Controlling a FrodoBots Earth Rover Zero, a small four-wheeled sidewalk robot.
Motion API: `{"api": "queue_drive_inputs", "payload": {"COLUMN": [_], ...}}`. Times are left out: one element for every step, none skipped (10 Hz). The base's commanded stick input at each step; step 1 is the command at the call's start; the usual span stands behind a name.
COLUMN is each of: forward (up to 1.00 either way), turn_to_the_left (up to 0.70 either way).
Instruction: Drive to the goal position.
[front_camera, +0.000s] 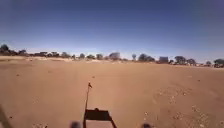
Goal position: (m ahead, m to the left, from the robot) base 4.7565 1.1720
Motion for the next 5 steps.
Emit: {"api": "queue_drive_inputs", "payload": {"forward": [0.50,0.50,0.50,0.50,0.50], "turn_to_the_left": [-0.24,-0.50,-0.40,-0.12,0.00]}}
